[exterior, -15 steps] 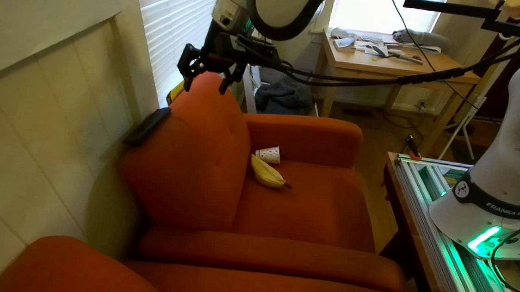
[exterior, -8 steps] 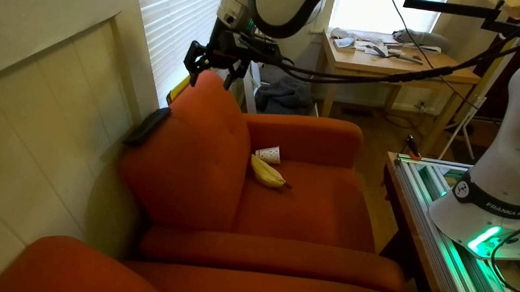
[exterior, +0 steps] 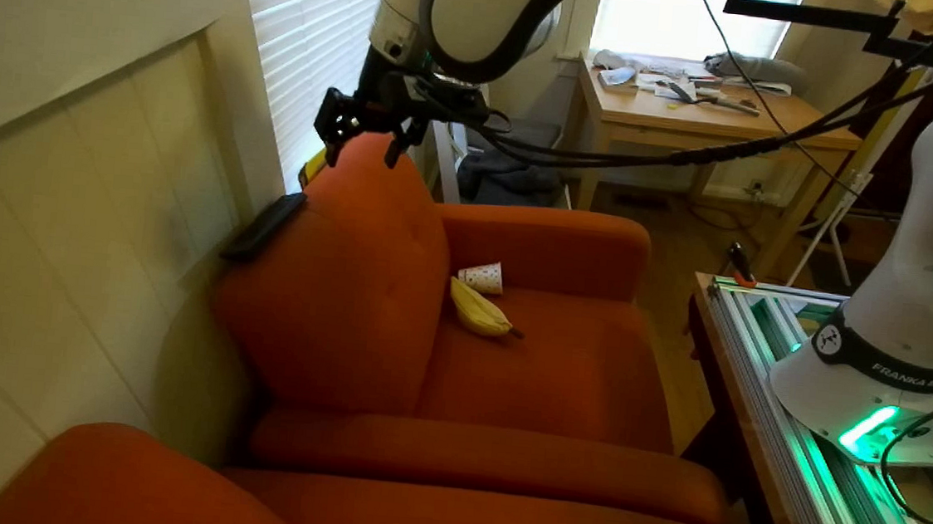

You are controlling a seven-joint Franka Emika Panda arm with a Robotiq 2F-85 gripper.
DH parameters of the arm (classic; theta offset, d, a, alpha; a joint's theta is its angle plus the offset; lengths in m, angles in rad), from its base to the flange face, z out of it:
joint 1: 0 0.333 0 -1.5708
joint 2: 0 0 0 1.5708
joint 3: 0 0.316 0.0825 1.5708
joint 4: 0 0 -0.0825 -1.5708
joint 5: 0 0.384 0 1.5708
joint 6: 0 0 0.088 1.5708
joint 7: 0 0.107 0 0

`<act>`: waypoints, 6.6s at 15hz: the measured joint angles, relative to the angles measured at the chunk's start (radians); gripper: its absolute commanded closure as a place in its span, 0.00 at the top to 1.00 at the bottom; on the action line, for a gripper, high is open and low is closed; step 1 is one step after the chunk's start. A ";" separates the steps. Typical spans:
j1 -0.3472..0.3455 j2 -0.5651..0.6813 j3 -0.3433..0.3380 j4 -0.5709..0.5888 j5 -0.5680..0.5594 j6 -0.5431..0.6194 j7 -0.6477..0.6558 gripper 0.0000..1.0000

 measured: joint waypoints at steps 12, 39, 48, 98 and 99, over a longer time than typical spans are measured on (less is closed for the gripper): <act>0.037 0.126 -0.002 0.069 0.001 0.119 -0.042 1.00; 0.057 0.299 0.004 0.208 0.025 0.229 -0.134 1.00; 0.063 0.353 0.007 0.257 0.025 0.229 -0.152 0.51; -0.045 0.470 0.061 0.406 0.038 0.277 -0.342 1.00; -0.045 0.475 0.061 0.413 0.038 0.277 -0.342 1.00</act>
